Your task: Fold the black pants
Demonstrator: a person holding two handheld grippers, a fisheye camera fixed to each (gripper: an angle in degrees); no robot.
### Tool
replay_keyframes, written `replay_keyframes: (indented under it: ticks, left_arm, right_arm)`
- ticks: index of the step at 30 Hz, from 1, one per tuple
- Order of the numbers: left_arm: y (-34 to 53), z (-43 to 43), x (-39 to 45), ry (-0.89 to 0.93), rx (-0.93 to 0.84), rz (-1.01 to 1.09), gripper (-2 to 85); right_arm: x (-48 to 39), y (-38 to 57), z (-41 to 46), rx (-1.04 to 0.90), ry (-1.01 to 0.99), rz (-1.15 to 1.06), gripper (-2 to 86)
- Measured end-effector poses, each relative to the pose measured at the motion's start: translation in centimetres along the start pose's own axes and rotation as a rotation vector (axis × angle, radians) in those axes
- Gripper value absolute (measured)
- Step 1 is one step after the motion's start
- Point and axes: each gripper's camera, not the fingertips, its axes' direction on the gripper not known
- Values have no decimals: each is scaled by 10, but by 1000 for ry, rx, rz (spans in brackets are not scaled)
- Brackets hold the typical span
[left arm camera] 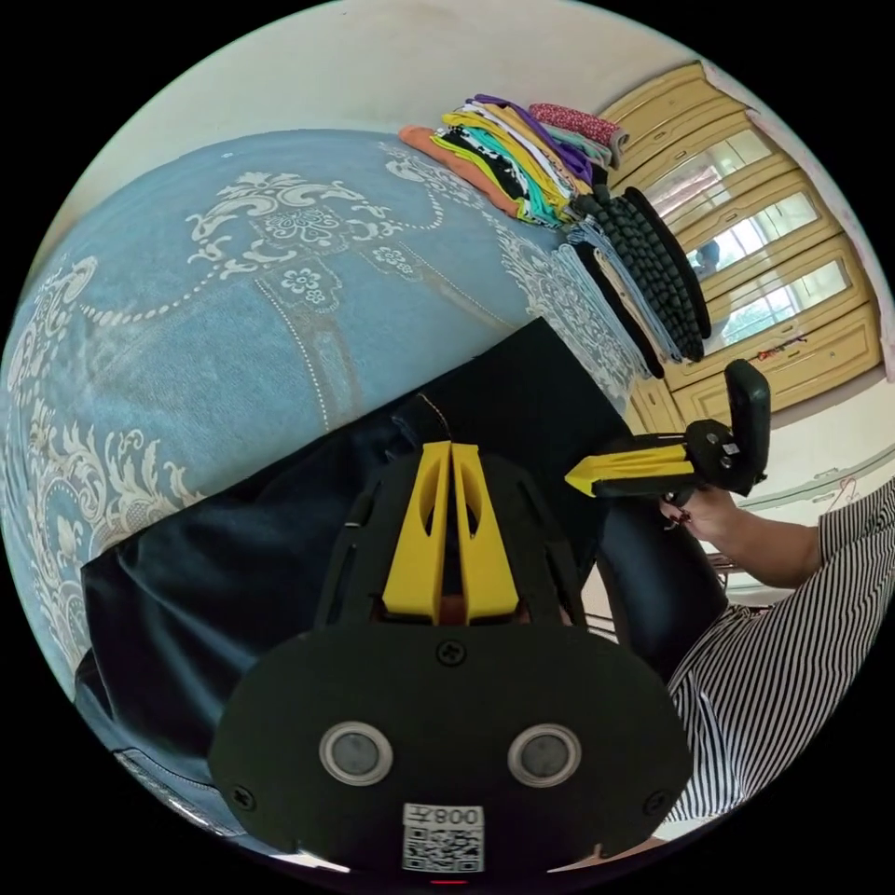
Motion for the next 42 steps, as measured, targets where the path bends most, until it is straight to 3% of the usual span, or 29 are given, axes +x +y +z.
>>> replay_keyframes:
  ticks: [9,12,22,32,42]
  left_arm:
    - [18,-23,-2,-90,25,-42,1]
    - [22,-27,-10,-47,24,-81,1]
    - [71,-57,-8,45,82,-112,14]
    - [96,-50,-32,40,87,-271,32]
    - [89,-31,-47,98,65,-309,20]
  right_arm:
    - [-6,11,12,23,-15,-65,2]
    - [-9,13,50,-88,-42,-92,2]
    - [-30,42,66,-24,-104,-209,21]
    - [-65,70,84,-10,87,-436,67]
    - [-51,81,79,-10,69,-477,34]
